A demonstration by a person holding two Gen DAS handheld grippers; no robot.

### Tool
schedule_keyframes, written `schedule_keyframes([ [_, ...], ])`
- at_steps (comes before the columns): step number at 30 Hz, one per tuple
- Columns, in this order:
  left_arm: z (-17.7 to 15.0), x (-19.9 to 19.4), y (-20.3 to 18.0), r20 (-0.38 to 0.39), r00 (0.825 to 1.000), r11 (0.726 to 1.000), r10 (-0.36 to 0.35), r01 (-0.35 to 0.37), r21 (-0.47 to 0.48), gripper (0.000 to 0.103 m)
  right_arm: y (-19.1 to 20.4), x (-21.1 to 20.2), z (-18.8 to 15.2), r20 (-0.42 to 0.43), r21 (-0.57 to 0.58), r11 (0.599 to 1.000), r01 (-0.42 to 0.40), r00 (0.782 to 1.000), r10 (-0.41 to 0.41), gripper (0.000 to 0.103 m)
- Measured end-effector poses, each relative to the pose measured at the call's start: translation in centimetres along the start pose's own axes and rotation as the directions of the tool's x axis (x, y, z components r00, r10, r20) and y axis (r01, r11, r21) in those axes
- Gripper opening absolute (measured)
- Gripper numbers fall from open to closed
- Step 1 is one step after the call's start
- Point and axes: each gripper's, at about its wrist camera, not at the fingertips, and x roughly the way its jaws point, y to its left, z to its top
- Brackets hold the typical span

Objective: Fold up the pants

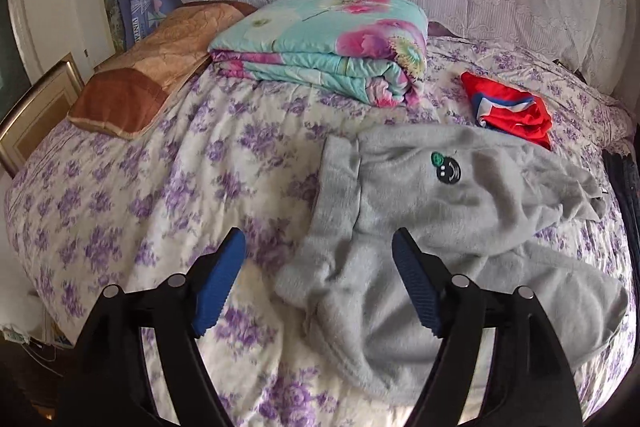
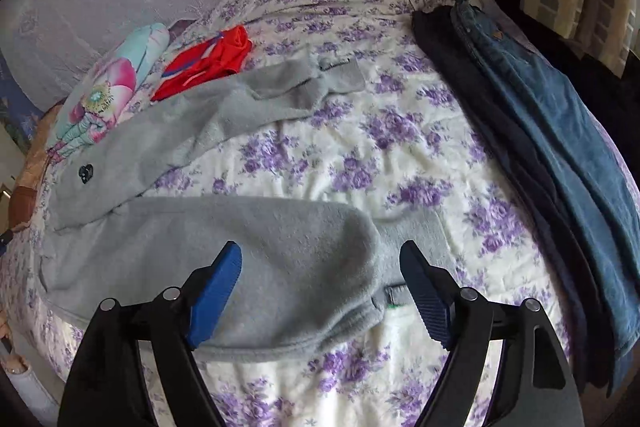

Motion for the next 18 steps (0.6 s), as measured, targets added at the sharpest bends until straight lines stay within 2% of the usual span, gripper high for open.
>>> schedule_keyframes([
  [2, 3.3, 4.1, -1.4, -0.098, 0.992, 0.997, -0.079, 0.08, 0.014, 0.073, -0.2, 2.4, 4.0, -0.013, 0.062, 0.997, -0.049, 0.999, 0.05, 0.085],
  [3, 4.5, 6.3, -2.4, -0.142, 0.986, 0.995, -0.092, 0.096, 0.022, 0.071, -0.1, 4.0, 5.9, -0.035, 0.1, 0.992, -0.072, 0.996, 0.076, 0.085],
  [4, 5.3, 8.4, -3.4, -0.168, 0.983, 0.995, -0.075, 0.084, 0.046, 0.061, -0.2, 5.8, 7.6, -0.065, 0.131, 0.987, -0.095, 0.992, 0.104, 0.085],
  [5, 6.0, 10.5, -4.4, -0.203, 0.978, 0.995, -0.038, 0.055, 0.08, 0.044, -0.4, 7.8, 9.0, -0.099, 0.161, 0.982, -0.1, 0.988, 0.117, 0.085],
  [6, 6.3, 12.6, -5.2, -0.247, 0.969, 0.994, -0.012, 0.037, 0.098, 0.034, -0.7, 9.7, 10.1, -0.131, 0.192, 0.978, -0.083, 0.985, 0.109, 0.085],
  [7, 6.5, 14.6, -5.4, -0.294, 0.956, 0.995, -0.004, 0.035, 0.097, 0.016, -1.1, 11.4, 10.9, -0.151, 0.218, 0.974, -0.058, 0.984, 0.093, 0.085],
  [8, 6.7, 16.3, -5.5, -0.328, 0.945, 0.996, 0.004, 0.027, 0.089, 0.013, -1.4, 13.1, 11.7, -0.169, 0.234, 0.971, -0.043, 0.982, 0.084, 0.085],
  [10, 6.9, 18.6, -5.4, -0.351, 0.936, 0.996, 0.029, 0.003, 0.091, 0.01, -2.0, 16.2, 12.7, -0.208, 0.268, 0.962, -0.049, 0.972, 0.108, 0.082],
  [13, 6.5, 20.6, -5.0, -0.377, 0.926, 0.997, 0.029, 0.001, 0.079, 0.008, -2.4, 20.5, 13.0, -0.276, 0.317, 0.944, -0.091, 0.943, 0.184, 0.066],
  [14, 6.4, 21.0, -5.0, -0.375, 0.926, 0.996, 0.034, -0.002, 0.084, 0.008, -2.5, 21.8, 13.0, -0.29, 0.326, 0.941, -0.094, 0.937, 0.195, 0.049],
  [15, 6.3, 21.1, -5.1, -0.369, 0.928, 0.996, 0.042, -0.009, 0.091, 0.008, -2.4, 22.8, 12.9, -0.304, 0.327, 0.941, -0.085, 0.934, 0.19, 0.02],
  [16, 6.2, 21.2, -5.2, -0.365, 0.93, 0.995, 0.051, -0.016, 0.098, 0.008, -2.4, 23.4, 12.8, -0.298, 0.329, 0.941, -0.079, 0.937, 0.182, 0.014],
  [18, 6.1, 21.1, -5.6, -0.36, 0.931, 0.993, 0.067, -0.028, 0.111, 0.008, -2.4, 22.5, 12.8, -0.254, 0.326, 0.942, -0.078, 0.953, 0.167, 0.011],
])
